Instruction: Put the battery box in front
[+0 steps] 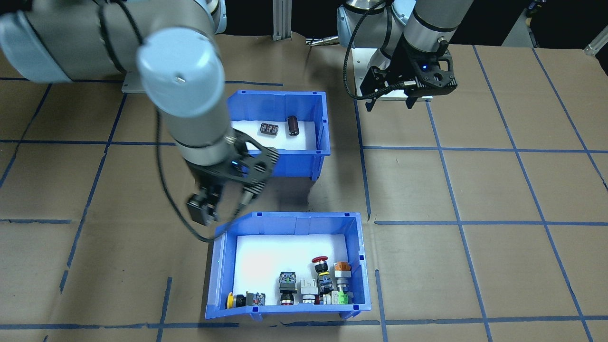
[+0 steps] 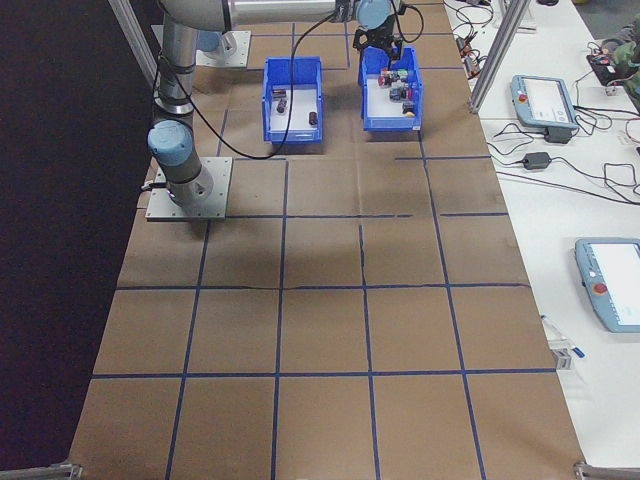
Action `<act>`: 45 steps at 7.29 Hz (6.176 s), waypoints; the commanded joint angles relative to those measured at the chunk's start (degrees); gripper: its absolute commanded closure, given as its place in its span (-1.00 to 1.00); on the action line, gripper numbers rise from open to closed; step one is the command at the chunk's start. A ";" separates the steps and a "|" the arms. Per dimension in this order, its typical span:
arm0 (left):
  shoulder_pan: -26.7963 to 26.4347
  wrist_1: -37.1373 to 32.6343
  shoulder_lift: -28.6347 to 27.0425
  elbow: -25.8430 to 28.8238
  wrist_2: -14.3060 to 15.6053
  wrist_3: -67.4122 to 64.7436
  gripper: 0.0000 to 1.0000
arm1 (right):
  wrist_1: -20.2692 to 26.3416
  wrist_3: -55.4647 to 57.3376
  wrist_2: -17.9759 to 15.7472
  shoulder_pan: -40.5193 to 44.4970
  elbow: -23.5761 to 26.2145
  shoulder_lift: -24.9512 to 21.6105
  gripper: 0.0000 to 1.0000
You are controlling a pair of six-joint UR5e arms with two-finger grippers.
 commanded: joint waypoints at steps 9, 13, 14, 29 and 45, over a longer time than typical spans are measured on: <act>-25.65 13.80 -0.84 -11.74 -0.64 -97.02 -0.96 | -15.20 -11.79 0.26 8.84 5.37 11.56 -0.99; -28.02 19.35 -2.07 -16.76 -0.65 -103.08 -0.96 | -15.11 -11.87 0.78 8.93 4.77 11.30 0.56; -29.16 21.18 -3.99 -16.76 -0.82 -104.83 -0.96 | -15.11 -11.87 0.78 9.01 4.59 10.95 0.77; -16.65 20.87 -2.62 -16.59 -0.12 -85.39 1.00 | -11.24 -51.93 -2.03 -31.31 22.21 -9.24 0.86; -17.13 17.86 -42.69 28.15 -0.12 -86.75 -0.44 | -10.81 -57.67 -1.94 -35.72 45.34 -27.87 0.82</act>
